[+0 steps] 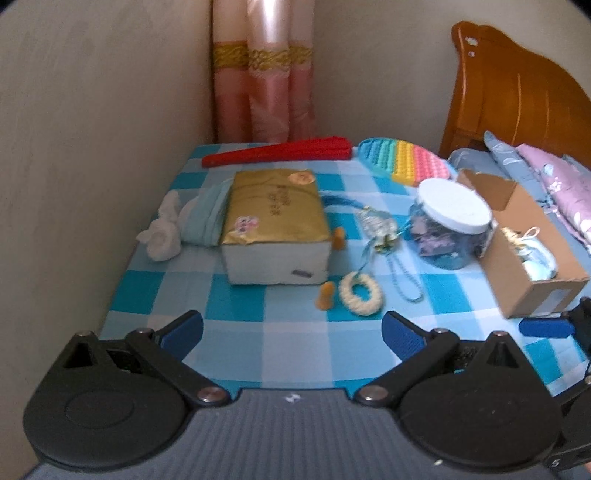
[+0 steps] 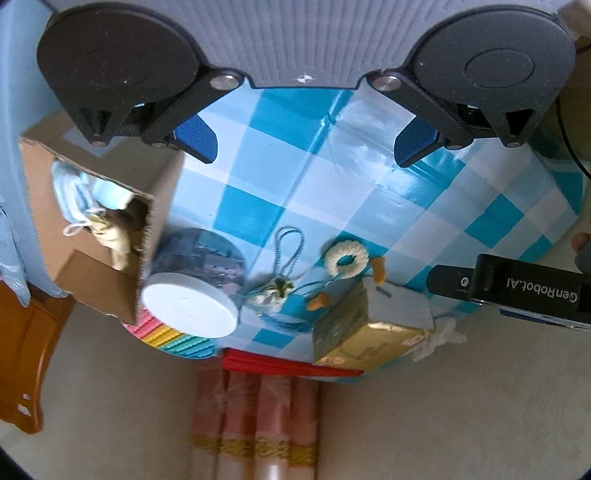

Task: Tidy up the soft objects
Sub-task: 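Withdraw both tools from the box back over the table, then grasp the cream ring scrunchie with the right tool while the left tool grasps an orange earplug, then carry both items to the box and release them inside with both tools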

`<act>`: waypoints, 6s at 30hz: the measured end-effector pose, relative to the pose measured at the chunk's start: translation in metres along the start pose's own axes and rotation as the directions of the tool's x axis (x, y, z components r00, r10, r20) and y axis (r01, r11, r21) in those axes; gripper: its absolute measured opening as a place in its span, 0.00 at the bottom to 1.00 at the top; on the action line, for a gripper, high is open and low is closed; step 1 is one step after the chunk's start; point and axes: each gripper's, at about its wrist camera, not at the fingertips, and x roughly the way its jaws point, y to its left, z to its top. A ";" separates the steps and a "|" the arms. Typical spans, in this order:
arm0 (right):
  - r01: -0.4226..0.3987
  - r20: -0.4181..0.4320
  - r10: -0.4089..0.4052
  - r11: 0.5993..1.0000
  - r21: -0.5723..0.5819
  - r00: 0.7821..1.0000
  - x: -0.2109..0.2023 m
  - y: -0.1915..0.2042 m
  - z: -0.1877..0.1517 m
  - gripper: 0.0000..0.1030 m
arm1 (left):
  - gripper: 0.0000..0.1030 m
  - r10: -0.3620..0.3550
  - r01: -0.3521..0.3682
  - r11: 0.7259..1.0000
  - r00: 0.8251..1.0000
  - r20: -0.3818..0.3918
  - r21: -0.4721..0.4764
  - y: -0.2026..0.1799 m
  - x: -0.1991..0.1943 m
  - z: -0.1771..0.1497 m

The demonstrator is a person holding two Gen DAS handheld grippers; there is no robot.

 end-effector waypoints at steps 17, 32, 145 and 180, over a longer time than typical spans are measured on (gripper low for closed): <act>-0.044 -0.052 0.042 0.999 -0.030 0.998 0.057 0.020 0.022 1.00 | 0.99 0.039 -0.041 0.998 0.997 -0.060 -0.038 0.034 0.031 -0.006; -0.138 -0.042 0.134 0.984 -0.114 0.990 0.084 0.032 0.040 1.00 | 0.99 0.058 -0.063 0.997 0.995 -0.079 -0.054 0.045 0.043 -0.003; -0.081 0.068 0.085 0.995 -0.064 0.994 0.064 0.000 0.025 0.39 | 0.24 0.010 -0.011 1.000 0.999 -0.038 -0.005 -0.017 0.078 0.008; 0.103 0.176 -0.115 0.992 0.073 0.978 -0.011 -0.127 0.037 0.64 | 0.24 -0.152 0.158 0.964 0.987 -0.044 0.212 -0.075 0.004 0.040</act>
